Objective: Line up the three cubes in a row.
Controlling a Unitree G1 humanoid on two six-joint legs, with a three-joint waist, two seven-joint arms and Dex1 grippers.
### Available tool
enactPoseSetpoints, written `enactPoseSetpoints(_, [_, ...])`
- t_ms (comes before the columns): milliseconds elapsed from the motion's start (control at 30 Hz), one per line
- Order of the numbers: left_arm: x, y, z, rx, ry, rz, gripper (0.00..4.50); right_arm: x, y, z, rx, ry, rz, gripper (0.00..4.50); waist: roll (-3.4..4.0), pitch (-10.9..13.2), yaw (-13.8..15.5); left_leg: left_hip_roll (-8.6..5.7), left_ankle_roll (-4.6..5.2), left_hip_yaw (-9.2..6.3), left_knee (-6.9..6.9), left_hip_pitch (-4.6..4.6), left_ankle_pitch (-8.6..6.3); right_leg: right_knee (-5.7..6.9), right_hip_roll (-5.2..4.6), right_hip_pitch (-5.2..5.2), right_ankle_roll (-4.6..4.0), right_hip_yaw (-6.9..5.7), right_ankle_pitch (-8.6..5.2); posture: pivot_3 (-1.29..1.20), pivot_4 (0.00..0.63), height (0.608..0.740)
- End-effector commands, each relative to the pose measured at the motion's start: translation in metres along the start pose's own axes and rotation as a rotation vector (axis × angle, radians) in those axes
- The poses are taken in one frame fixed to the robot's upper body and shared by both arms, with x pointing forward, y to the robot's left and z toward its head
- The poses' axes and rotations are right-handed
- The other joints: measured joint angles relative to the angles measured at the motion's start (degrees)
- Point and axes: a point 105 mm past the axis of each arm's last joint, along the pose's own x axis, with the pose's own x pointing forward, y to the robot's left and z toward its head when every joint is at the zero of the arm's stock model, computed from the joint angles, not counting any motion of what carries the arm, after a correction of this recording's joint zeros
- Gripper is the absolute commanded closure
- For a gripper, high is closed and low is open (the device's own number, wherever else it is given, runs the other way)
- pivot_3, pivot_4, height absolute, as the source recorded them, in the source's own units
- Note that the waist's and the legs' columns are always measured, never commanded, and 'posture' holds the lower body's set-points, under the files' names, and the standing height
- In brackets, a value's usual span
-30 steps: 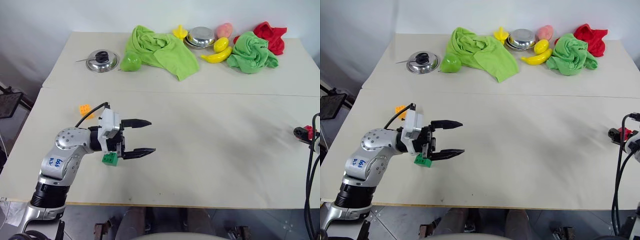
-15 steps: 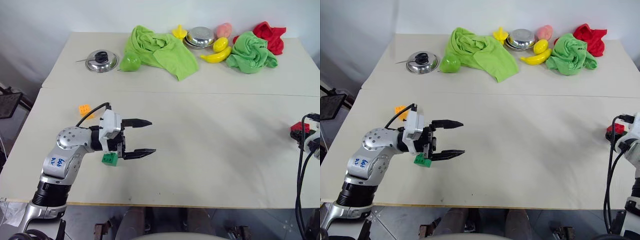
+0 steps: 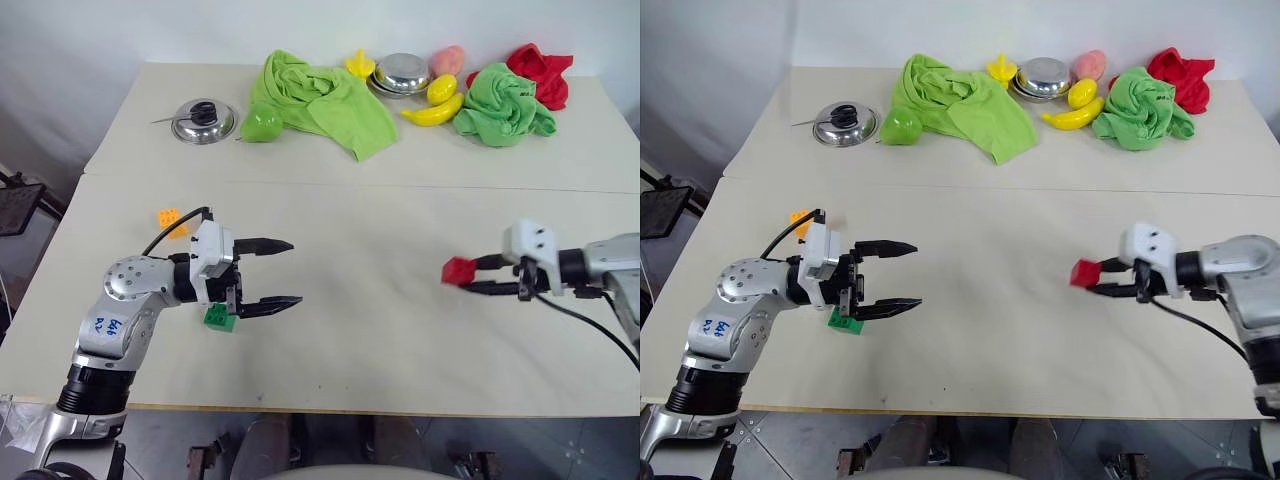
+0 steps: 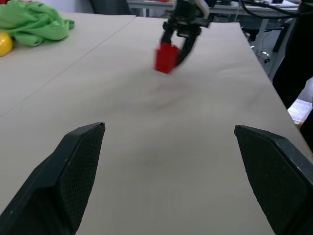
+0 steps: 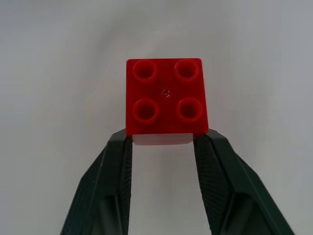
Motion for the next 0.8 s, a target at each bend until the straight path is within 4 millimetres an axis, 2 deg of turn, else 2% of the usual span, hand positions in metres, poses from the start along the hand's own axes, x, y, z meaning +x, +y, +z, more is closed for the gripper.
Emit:
enactPoseSetpoints(33, [-0.005, 0.002, 0.011, 0.055, -0.004, 0.013, 0.00, 0.004, -0.002, 0.003, -0.064, -0.009, 0.087, 3.07, -0.04, 0.0, -0.1, 0.00, 0.00, -0.02, 0.01, 0.00, 0.00, 0.01, -0.02, 0.00, 0.00, -0.01, 0.00, 0.00, 0.150, 0.740])
enactPoseSetpoints(133, [-0.008, 0.001, 0.012, 0.059, 0.001, 0.030, 0.00, 0.009, -0.019, 0.006, -0.096, -0.017, 0.064, 3.07, -0.02, 0.0, -0.2, 0.01, -0.01, -0.06, 0.02, -0.01, 0.01, 0.02, -0.02, 0.01, 0.00, -0.05, 0.00, 0.00, 0.150, 0.740])
enactPoseSetpoints(300, [-0.014, -0.003, 0.012, 0.055, 0.012, 0.059, 0.00, 0.000, -0.036, 0.002, -0.070, 0.029, 0.028, 3.07, -0.01, 0.1, -0.4, 0.01, -0.02, -0.17, 0.04, -0.02, 0.01, 0.04, -0.04, 0.03, -0.03, -0.10, -0.01, 0.00, 0.150, 0.740])
enactPoseSetpoints(533, [-0.016, -0.003, 0.011, 0.050, 0.018, 0.076, 0.00, -0.009, -0.032, -0.005, -0.044, 0.041, 0.025, 3.07, 0.00, 0.1, -0.3, -0.02, -0.03, -0.27, 0.04, -0.06, 0.01, 0.04, -0.06, 0.06, -0.06, -0.21, -0.03, 0.00, 0.150, 0.740])
enactPoseSetpoints(733, [-0.016, 0.001, 0.011, 0.051, 0.014, 0.072, 0.00, -0.008, -0.030, -0.005, 0.013, -0.016, 0.014, 3.07, 0.00, 0.1, -0.3, -0.02, -0.03, -0.28, 0.04, -0.06, 0.01, 0.05, -0.06, 0.06, -0.06, -0.23, -0.03, 0.00, 0.150, 0.740])
enactPoseSetpoints(800, [-0.016, 0.001, 0.014, 0.081, 0.001, 0.065, 0.00, -0.008, -0.029, -0.006, 0.034, -0.029, 0.015, 2.34, 0.00, 0.1, -0.4, -0.02, -0.03, -0.27, 0.04, -0.06, 0.01, 0.05, -0.06, 0.06, -0.06, -0.23, -0.03, 0.00, 0.150, 0.740])
